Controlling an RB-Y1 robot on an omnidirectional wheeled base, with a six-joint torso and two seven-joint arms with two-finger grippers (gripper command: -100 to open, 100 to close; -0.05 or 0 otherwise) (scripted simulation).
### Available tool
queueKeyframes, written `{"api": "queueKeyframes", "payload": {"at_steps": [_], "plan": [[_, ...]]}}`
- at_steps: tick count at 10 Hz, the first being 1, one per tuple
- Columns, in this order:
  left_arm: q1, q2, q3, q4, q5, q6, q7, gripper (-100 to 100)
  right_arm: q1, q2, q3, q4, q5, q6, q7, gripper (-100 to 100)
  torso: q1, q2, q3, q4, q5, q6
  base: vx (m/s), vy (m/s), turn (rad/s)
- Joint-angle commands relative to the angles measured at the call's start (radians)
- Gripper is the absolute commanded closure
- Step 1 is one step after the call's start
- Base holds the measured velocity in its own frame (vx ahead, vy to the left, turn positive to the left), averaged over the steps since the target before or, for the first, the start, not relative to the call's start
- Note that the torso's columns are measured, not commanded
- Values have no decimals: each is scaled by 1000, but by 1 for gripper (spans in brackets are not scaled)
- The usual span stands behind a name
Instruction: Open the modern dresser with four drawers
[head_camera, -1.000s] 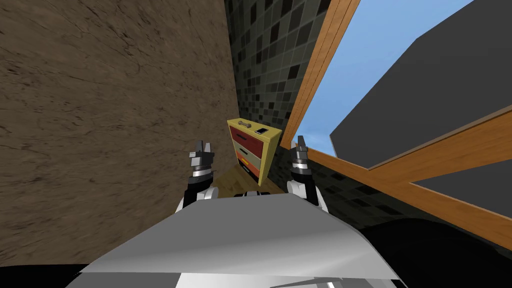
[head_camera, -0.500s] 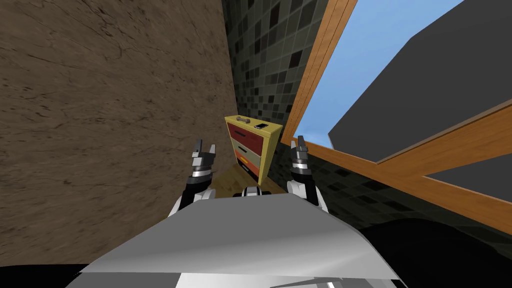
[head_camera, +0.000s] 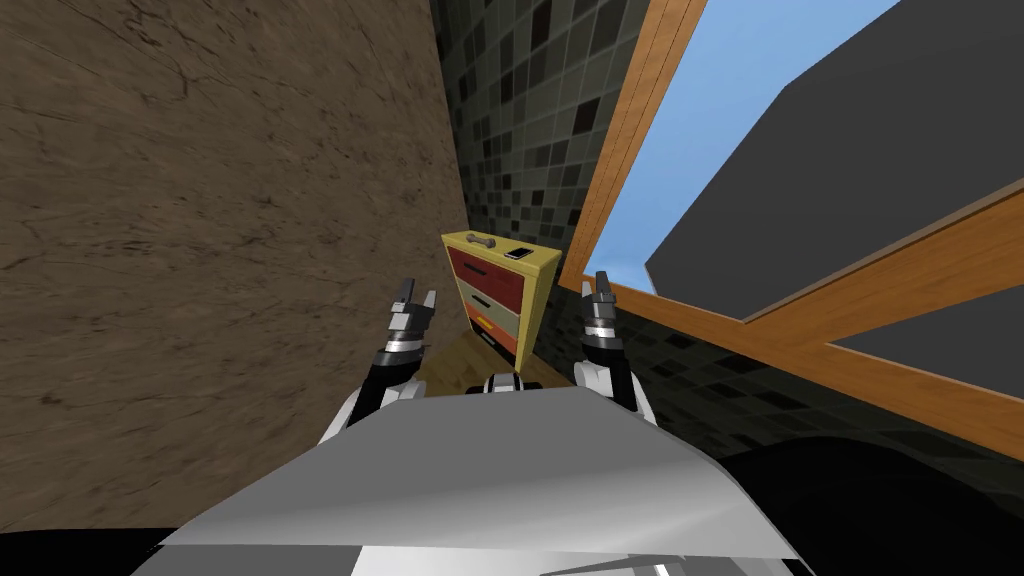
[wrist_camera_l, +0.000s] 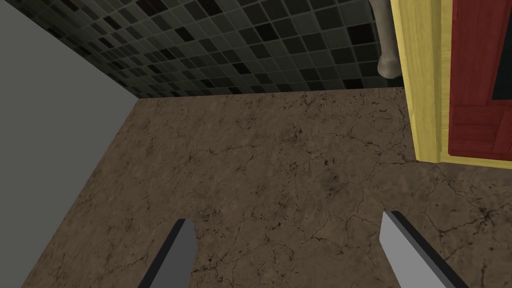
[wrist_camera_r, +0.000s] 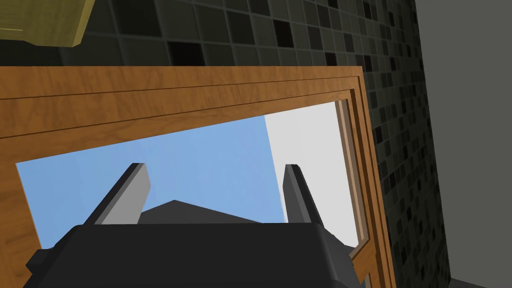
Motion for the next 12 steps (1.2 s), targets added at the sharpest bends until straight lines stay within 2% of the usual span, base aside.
{"api": "queueKeyframes", "payload": {"at_steps": [1, 8, 9, 12], "plan": [[3, 27, -10, -19, -7, 61, 12, -100, 0, 0, 0, 0, 0, 0, 0, 0, 0, 0, 0, 0, 0, 0, 58, 41, -143], [14, 74, -44, -65, -30, 253, 50, -100, 0, 0, 0, 0, 0, 0, 0, 0, 0, 0, 0, 0, 0, 0, 62, 49, -156], [14, 74, -44, -65, -30, 257, 50, -100, 0, 0, 0, 0, 0, 0, 0, 0, 0, 0, 0, 0, 0, 0, 47, 39, -76], [20, 95, -61, -76, -42, 344, 69, -100, 0, 0, 0, 0, 0, 0, 0, 0, 0, 0, 0, 0, 0, 0, 53, 49, -181]]}}
